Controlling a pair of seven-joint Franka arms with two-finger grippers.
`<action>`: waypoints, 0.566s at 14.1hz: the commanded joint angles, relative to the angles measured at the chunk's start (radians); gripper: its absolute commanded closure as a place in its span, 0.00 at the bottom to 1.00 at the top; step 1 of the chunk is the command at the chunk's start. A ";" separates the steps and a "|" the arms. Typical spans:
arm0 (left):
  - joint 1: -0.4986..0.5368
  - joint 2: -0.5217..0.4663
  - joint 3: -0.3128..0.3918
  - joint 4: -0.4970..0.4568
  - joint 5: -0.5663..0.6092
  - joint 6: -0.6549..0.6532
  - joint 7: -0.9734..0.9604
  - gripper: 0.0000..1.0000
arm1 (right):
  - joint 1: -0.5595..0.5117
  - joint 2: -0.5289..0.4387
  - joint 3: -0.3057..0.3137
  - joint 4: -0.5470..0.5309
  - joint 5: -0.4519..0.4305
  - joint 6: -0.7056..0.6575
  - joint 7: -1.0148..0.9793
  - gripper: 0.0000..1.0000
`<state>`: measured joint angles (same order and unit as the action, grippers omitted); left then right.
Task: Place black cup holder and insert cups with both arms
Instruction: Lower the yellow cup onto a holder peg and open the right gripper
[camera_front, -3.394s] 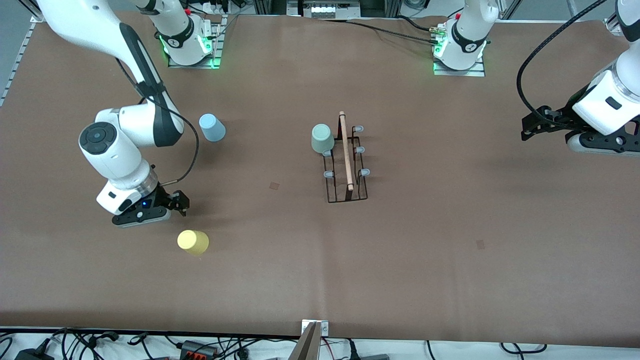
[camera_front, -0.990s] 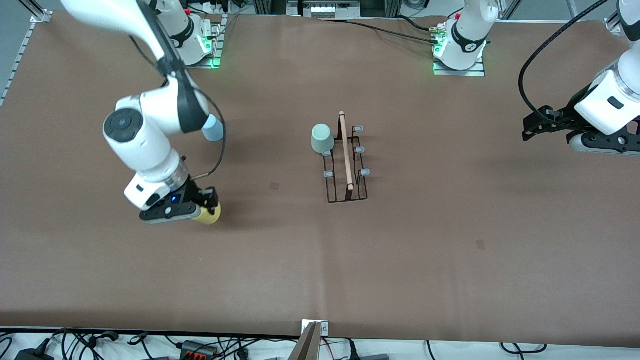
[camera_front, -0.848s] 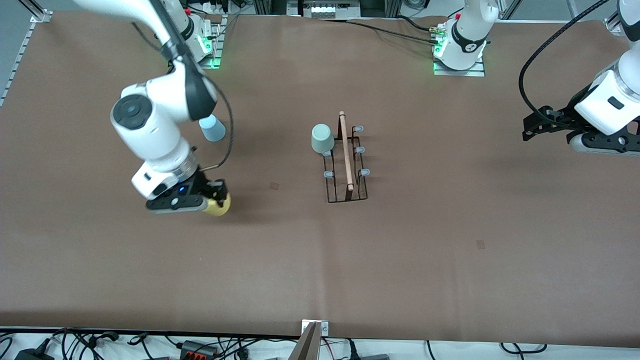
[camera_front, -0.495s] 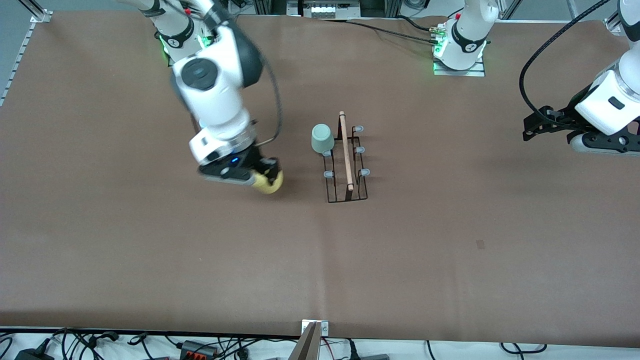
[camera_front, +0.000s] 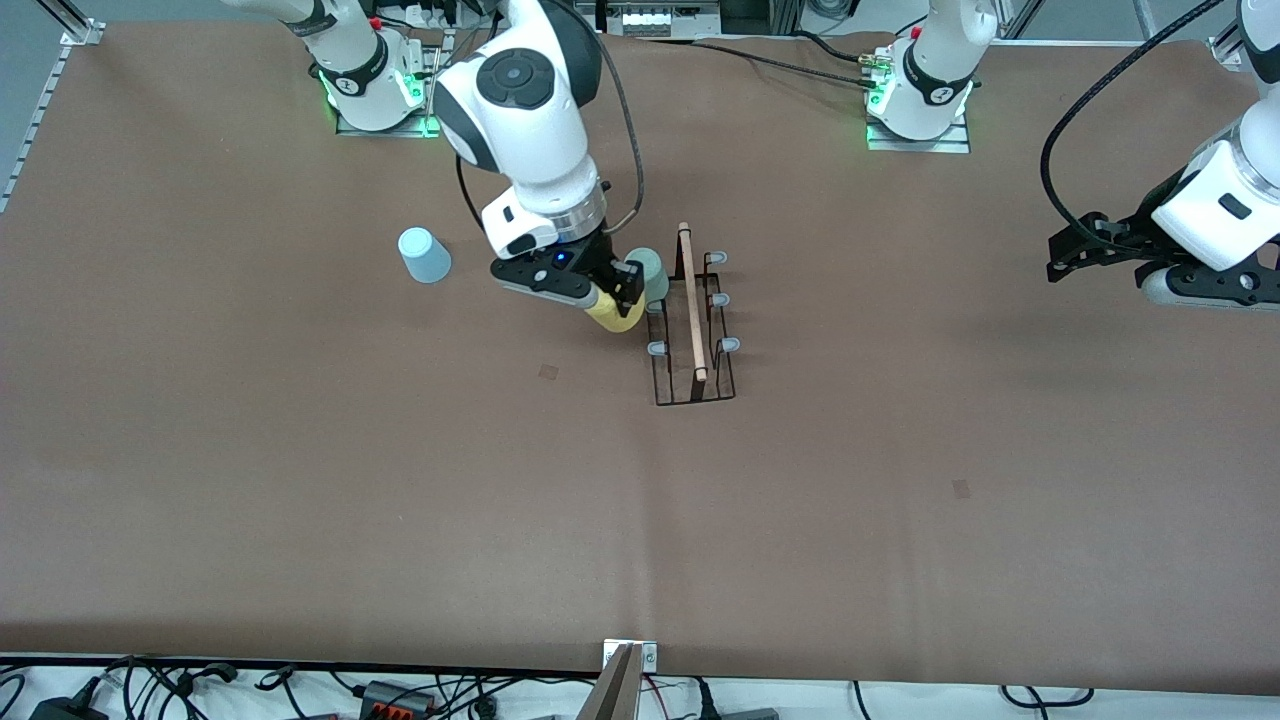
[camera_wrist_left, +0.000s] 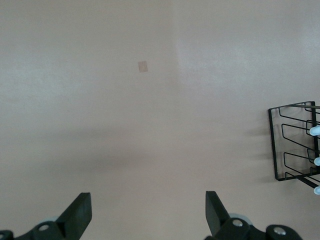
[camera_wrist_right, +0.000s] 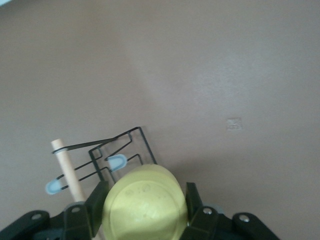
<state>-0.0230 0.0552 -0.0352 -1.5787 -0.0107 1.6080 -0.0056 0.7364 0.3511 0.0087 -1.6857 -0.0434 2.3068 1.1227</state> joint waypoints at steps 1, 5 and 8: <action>0.005 -0.008 0.003 0.002 -0.012 -0.007 0.019 0.00 | 0.006 0.092 -0.013 0.160 -0.016 -0.021 0.017 0.90; 0.006 -0.008 0.004 0.002 -0.012 -0.007 0.021 0.00 | 0.008 0.210 -0.015 0.273 -0.065 -0.014 0.020 0.90; 0.006 -0.008 0.004 0.000 -0.012 -0.007 0.021 0.00 | 0.020 0.241 -0.015 0.273 -0.076 -0.014 0.019 0.90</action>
<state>-0.0227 0.0552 -0.0323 -1.5787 -0.0107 1.6080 -0.0056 0.7384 0.5656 -0.0016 -1.4513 -0.0941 2.3071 1.1228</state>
